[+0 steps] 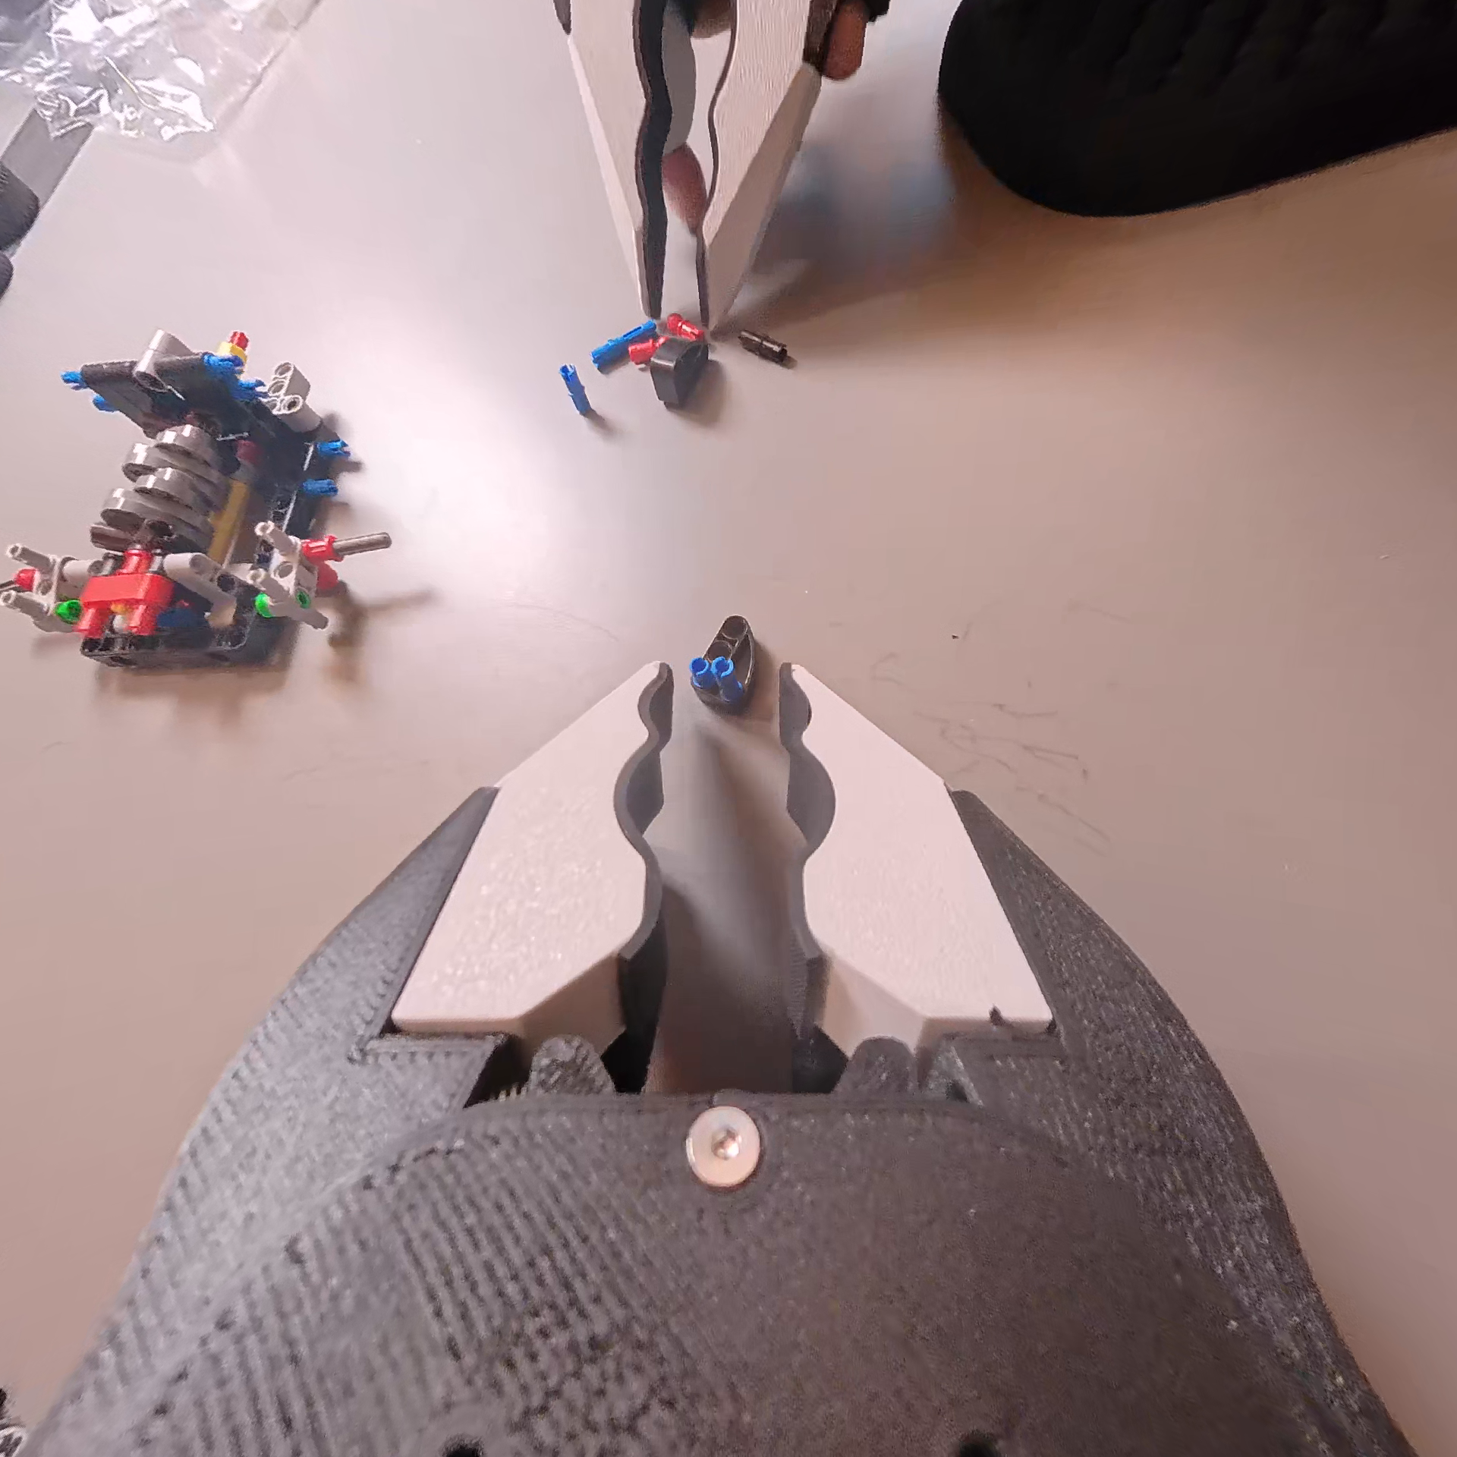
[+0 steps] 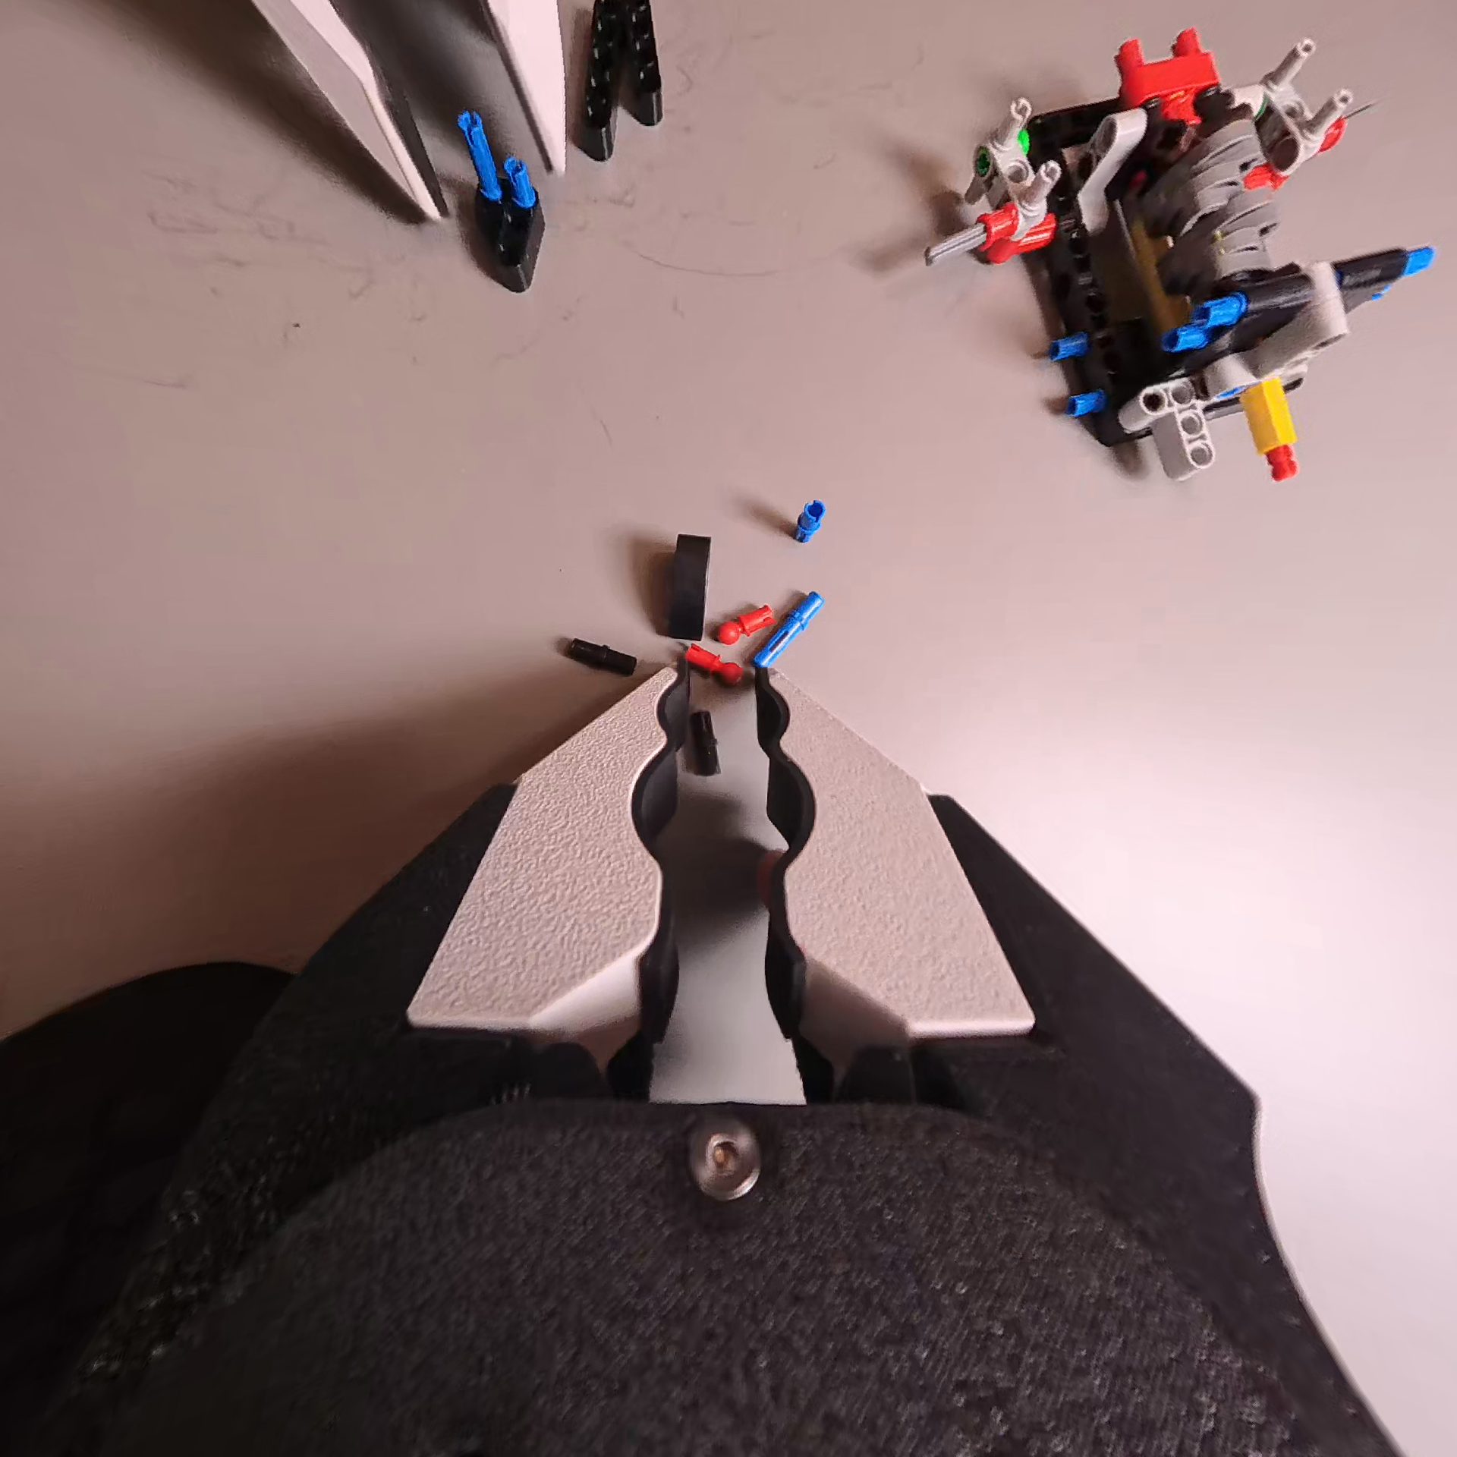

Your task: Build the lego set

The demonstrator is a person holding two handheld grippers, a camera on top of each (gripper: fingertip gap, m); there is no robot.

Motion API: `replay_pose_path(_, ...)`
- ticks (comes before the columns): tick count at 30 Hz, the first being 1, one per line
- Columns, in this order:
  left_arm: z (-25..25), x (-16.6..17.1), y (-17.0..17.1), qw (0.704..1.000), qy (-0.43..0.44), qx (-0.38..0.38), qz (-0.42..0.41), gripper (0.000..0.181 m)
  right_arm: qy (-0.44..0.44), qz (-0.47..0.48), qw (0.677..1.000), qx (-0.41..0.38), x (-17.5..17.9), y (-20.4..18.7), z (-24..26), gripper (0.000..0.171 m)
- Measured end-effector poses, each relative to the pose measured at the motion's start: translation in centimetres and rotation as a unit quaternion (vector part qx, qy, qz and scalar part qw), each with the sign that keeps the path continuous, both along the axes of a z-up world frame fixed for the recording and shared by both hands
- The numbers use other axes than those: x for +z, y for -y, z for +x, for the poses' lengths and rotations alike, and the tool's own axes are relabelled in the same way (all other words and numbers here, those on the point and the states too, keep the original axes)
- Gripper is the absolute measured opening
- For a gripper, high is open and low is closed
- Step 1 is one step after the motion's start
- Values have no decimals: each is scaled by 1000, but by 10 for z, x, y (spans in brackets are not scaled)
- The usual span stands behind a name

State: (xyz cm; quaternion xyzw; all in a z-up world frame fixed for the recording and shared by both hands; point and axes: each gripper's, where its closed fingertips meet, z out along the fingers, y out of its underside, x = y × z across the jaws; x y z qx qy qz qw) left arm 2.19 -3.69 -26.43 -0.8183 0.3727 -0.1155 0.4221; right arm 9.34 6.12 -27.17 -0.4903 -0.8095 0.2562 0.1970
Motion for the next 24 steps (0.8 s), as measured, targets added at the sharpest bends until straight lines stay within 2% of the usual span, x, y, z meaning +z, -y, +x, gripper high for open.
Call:
replay_pose_path(4, -2, 7, -1, 1000, 17, 5, 6, 24, -1, 14, 1000, 10, -1, 2, -2, 5)
replay_pose_path(8, -4, 13, -2, 999, 24, 11, 18, 22, -4, 23, 1000, 20, 3, 6, 1, 4)
replay_pose_path(11, 0, 25, -4, 998, 55, 16, 31, 19, -58, 27, 998, 25, 29, 14, -6, 4)
replay_pose_path(13, 11, 39, -3, 993, 118, 16, 20, 17, -126, 43, 990, 36, 56, 29, -22, 4)
replay_pose_path(16, 22, 60, -3, 970, 242, 26, -21, 18, -211, 82, 971, 76, 82, 62, -44, 4)
replay_pose_path(20, 15, 74, -6, 922, 374, 51, -80, 20, -266, 173, 943, 104, 87, 81, -63, 4)
replay_pose_path(22, 13, 80, -5, 902, 417, 47, -102, 18, -274, 198, 934, 114, 85, 87, -67, 3)
replay_pose_path(24, 11, 78, -6, 897, 424, 53, -111, 14, -282, 218, 926, 123, 83, 91, -69, 3)
